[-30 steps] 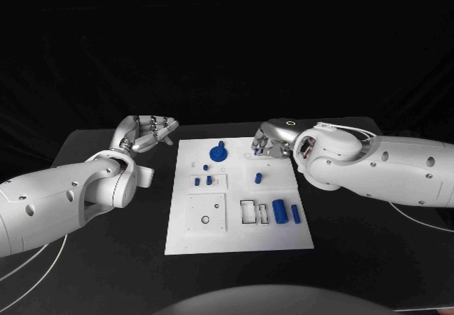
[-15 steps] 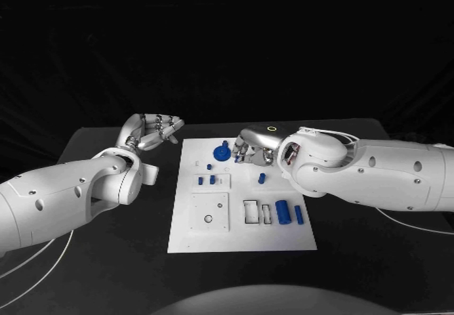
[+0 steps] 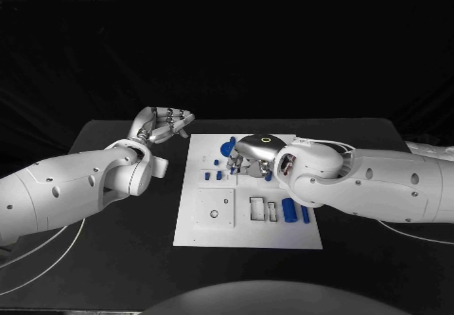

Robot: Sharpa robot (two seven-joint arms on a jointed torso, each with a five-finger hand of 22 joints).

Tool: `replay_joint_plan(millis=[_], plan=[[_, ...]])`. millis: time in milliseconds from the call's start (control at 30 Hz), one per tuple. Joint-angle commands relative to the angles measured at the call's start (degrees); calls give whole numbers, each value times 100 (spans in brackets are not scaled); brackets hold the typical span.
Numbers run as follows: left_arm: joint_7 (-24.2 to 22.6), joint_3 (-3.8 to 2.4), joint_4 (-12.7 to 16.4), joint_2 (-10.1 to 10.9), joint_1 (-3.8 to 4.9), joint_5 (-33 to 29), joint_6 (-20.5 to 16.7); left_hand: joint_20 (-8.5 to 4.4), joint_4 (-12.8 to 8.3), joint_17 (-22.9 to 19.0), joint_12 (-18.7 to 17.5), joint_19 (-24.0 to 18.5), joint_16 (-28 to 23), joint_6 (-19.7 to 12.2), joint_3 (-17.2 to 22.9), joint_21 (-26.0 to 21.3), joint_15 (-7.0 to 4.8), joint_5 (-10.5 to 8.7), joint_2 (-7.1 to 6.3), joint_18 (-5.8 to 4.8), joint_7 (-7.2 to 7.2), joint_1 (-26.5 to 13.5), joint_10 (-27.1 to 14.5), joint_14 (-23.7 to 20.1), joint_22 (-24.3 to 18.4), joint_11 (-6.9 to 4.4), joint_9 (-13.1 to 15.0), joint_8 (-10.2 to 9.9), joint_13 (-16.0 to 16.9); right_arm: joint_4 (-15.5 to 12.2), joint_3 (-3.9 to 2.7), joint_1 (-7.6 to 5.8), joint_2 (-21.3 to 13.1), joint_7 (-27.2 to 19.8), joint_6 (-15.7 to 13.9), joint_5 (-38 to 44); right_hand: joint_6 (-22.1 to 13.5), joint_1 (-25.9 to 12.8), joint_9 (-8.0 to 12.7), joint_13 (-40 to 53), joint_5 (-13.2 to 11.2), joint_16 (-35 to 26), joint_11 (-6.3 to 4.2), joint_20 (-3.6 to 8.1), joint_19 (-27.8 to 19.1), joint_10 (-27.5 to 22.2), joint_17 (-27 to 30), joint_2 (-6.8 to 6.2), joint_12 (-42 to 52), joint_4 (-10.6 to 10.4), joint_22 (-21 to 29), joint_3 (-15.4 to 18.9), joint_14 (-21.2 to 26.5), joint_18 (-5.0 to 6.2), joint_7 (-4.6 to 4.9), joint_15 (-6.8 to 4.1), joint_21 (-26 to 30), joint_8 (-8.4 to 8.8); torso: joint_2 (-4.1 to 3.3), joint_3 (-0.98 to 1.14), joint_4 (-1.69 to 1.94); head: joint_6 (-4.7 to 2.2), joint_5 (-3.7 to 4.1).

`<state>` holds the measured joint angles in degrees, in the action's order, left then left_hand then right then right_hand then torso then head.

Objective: Assemble the parts on the task board

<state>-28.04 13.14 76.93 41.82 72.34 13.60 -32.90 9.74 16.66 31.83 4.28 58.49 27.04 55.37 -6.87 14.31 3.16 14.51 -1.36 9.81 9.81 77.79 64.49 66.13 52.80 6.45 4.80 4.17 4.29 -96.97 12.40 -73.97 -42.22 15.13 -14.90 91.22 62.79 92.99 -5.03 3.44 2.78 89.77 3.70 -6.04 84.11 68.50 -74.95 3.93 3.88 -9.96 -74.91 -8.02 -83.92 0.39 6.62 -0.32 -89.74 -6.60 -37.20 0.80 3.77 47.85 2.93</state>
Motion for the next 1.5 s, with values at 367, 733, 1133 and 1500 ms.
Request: replay_joint_plan(millis=[367,733,1133,1500], plan=[[-55,-3,106,45,-5,120,153,-1,5,-19,6,43,-40,-30,-31,-34,2,34,81,74,-17,23,-2,30,-22,8,6,8,7,62,-1,190,193,-167,481,697,37,32,-4,-1,23,23,2,-18,589,26,-1505,-4,-31,5,-1509,-47,-608,-39,-11,34,-26,-33,-5,1,17,37,-38],[-62,-3,37,65,-6,157,119,-1,5,-19,6,43,-40,-30,-31,-34,2,34,81,74,-17,23,-2,30,-22,8,6,8,7,79,0,277,279,-259,732,740,25,28,-1,-3,23,23,9,-23,589,7,-1505,-21,-40,10,-1509,-60,-608,-39,-5,36,-26,-19,-9,6,6,56,5],[-45,-4,72,109,-5,160,109,-2,5,-27,6,50,-47,-29,-33,-42,1,47,96,73,-17,42,-2,35,-33,7,7,9,8,141,0,381,386,-331,926,783,21,28,0,-3,24,23,11,-24,589,0,-1505,-23,-42,12,-1509,-67,-608,-39,-2,37,-26,-14,-9,0,4,80,0],[-41,-4,55,111,-5,160,108,-2,5,-27,6,50,-47,-29,-33,-42,1,47,96,73,-17,42,-2,35,-33,7,7,9,8,166,0,416,407,-334,1009,780,17,27,1,-3,24,23,14,-26,589,-8,-1505,-27,-43,15,-1509,-75,-608,-39,2,38,-26,-9,-2,7,9,89,14]])
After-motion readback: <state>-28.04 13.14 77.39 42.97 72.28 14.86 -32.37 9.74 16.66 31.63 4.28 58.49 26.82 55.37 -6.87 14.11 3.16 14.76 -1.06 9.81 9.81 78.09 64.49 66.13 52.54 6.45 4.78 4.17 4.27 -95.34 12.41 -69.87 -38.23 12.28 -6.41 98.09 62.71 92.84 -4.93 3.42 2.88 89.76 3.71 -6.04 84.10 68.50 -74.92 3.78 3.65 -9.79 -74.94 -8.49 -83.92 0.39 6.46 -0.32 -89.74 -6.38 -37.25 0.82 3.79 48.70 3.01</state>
